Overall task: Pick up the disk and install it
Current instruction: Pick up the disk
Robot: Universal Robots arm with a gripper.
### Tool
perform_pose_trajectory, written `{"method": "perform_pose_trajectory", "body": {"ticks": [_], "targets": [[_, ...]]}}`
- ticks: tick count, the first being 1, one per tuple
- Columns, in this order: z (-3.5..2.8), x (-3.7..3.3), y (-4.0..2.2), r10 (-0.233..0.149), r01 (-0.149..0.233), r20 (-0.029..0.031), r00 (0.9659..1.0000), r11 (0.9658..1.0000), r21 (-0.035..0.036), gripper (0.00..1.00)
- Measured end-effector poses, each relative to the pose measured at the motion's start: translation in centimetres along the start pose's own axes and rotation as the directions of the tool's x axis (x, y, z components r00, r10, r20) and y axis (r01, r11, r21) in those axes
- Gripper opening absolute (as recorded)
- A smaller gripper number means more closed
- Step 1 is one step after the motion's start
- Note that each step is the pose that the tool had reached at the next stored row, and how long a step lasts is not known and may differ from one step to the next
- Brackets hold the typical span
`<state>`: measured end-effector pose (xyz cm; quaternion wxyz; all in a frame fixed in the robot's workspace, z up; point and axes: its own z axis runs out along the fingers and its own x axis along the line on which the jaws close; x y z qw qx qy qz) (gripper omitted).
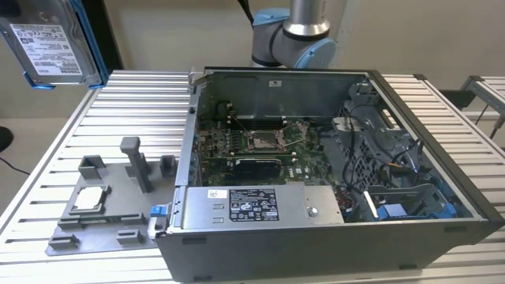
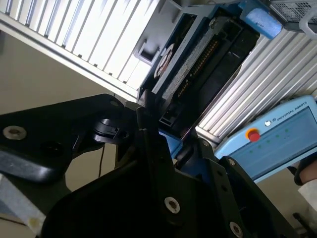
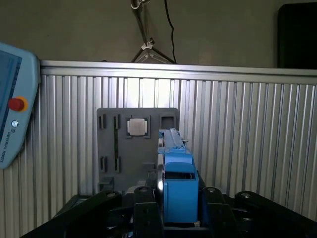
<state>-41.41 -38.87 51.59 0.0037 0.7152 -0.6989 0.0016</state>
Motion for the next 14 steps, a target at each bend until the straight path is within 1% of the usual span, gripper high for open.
{"method": "perform_pose_trajectory", "body": {"ticks": [3, 6, 11, 14], "targets": [[-0.01, -0.01, -0.02, 0.0, 0.0, -0.0002, 1.0, 1.0, -0.0001, 0.0], [0.0, 0.0, -0.31, 0.0, 0.0, -0.0002, 1.0, 1.0, 0.0, 0.0], [-0.01, 0.02, -1.1, 0.0, 0.0, -0.0002, 1.0, 1.0, -0.0001, 0.0], [-0.01, 0.04, -1.68, 0.0, 0.0, -0.0001, 1.0, 1.0, -0.0002, 0.0]]}}
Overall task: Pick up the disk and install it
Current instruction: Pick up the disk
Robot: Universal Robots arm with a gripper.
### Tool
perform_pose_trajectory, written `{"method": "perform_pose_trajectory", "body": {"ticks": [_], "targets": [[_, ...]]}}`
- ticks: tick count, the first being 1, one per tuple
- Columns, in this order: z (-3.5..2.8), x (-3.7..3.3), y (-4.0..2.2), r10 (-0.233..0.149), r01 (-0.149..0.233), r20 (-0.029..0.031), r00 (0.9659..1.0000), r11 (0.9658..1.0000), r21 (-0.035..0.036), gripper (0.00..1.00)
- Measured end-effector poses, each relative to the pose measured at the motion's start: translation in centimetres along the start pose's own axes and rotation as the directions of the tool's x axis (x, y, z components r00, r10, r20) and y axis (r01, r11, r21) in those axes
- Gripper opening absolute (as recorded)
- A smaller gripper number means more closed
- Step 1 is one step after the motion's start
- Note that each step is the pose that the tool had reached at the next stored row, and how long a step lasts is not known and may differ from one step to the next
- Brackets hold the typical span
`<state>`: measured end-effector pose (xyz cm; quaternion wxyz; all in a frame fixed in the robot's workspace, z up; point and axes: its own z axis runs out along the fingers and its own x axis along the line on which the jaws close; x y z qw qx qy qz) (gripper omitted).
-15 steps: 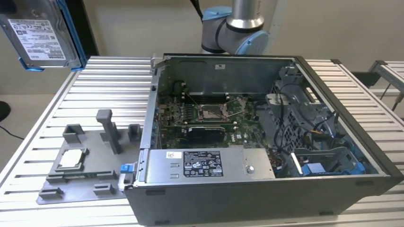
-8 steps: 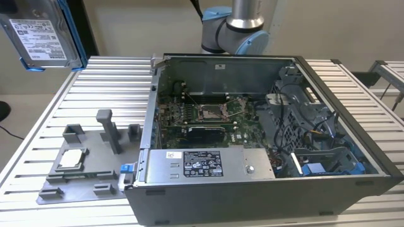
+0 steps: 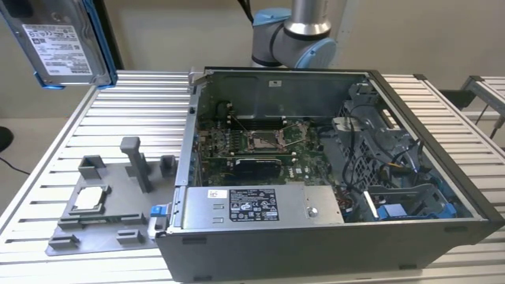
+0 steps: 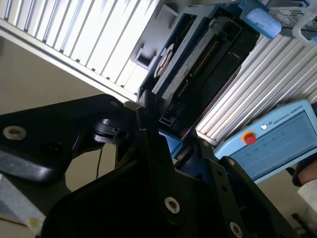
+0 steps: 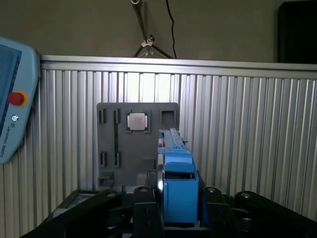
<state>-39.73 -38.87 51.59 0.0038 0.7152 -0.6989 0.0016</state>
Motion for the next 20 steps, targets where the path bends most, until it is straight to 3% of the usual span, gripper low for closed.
{"method": "perform_pose_trajectory", "body": {"ticks": [20], "targets": [[-0.01, 0.07, -2.95, 0.0, 0.0, 0.0, 1.0, 1.0, -0.0004, 0.0]]}}
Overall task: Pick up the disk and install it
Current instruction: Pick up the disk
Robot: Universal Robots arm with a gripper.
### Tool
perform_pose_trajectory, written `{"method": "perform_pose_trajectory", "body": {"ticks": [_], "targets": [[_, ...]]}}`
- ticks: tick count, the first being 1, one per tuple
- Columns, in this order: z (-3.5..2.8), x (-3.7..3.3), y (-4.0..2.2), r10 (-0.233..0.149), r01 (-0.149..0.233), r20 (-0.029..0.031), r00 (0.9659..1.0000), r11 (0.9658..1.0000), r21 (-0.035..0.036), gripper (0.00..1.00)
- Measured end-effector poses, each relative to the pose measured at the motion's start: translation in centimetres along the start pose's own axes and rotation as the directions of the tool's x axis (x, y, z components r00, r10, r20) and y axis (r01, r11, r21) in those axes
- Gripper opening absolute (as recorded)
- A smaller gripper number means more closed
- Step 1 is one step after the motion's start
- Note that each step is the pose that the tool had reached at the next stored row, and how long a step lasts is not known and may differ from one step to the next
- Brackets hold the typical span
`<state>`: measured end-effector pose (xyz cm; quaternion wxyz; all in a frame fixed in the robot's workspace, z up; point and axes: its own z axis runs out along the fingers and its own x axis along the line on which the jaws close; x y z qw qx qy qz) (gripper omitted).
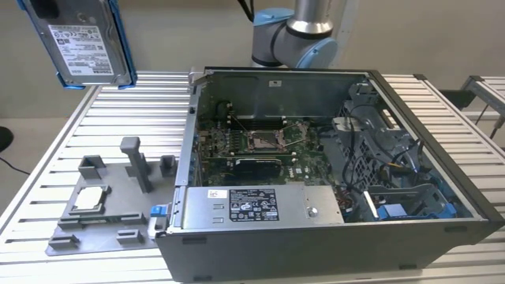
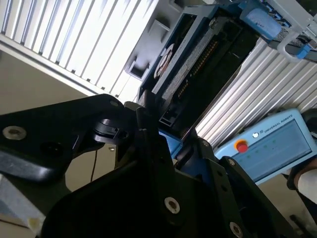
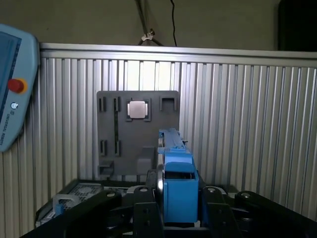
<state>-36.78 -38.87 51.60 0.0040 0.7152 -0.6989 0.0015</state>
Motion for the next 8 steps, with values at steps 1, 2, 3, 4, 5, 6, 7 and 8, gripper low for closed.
{"method": "perform_pose_trajectory", "body": {"ticks": [1, 2, 3, 4, 5, 6, 7, 8], "targets": [[0.0, 0.0, -0.16, 0.0, 0.0, 0.0, 1.0, 1.0, 0.0, 0.0], [0.0, 0.01, -0.35, 0.0, 0.0, 0.0, 1.0, 1.0, 0.0, 0.0], [0.0, 0.02, -0.6, 0.0, 0.0, 0.0, 1.0, 1.0, 0.0, 0.0], [0.0, 0.02, -0.92, 0.0, 0.0, 0.0, 1.0, 1.0, -0.0002, 0.0], [-0.01, 0.03, -1.34, 0.0, 0.0, 0.0, 1.0, 1.0, -0.0007, 0.0], [-0.01, 0.04, -1.8, 0.0, 0.0, 0.0, 1.0, 1.0, -0.0014, 0.0], [-0.01, 0.05, -2.26, 0.0, 0.0, 0.0, 1.0, 1.0, -0.0021, 0.0], [-0.01, 0.06, -2.67, 0.0, 0.0, 0.0, 1.0, 1.0, -0.0027, 0.0]]}}
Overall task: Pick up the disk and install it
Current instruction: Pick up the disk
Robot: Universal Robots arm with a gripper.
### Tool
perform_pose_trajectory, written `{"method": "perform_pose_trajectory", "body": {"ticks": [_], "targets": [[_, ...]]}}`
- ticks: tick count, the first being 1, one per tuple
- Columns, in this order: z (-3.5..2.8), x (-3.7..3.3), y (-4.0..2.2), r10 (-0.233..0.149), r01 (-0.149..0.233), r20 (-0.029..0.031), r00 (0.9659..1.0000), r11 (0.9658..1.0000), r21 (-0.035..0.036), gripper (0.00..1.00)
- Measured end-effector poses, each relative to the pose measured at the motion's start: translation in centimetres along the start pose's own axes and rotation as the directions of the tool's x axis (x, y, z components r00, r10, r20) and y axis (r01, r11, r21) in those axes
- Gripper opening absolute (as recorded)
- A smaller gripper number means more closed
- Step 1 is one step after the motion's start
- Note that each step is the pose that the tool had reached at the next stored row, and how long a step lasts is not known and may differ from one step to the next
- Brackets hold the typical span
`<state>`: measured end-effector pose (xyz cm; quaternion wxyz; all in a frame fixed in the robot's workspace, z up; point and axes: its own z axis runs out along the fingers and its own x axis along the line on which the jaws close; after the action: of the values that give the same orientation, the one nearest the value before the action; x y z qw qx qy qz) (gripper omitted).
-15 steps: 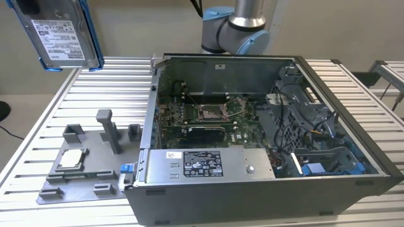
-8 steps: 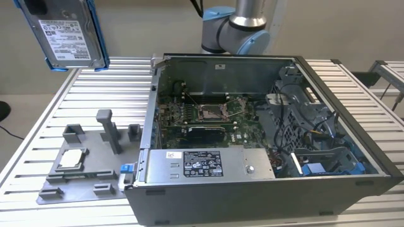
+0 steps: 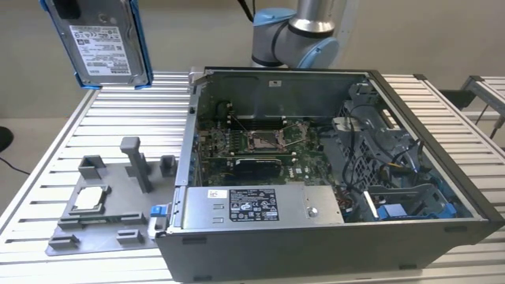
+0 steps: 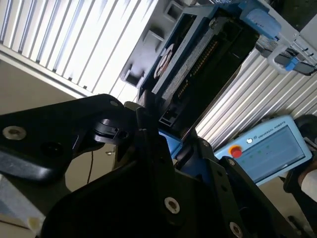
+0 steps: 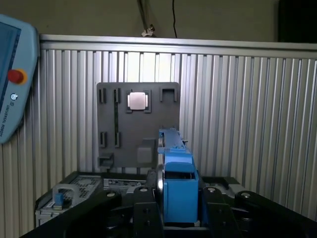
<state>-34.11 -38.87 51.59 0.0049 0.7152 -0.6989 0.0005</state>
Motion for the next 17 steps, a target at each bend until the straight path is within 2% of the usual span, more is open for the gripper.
{"method": "perform_pose_trajectory", "body": {"ticks": [7, 17], "targets": [[-0.02, 0.06, -2.7, 0.0, 0.0, 0.0001, 1.0, 1.0, -0.0034, 0.0], [-0.05, 0.16, -6.98, 0.0, 0.0, 0.0002, 1.0, 1.0, -0.0093, 0.0]]}}
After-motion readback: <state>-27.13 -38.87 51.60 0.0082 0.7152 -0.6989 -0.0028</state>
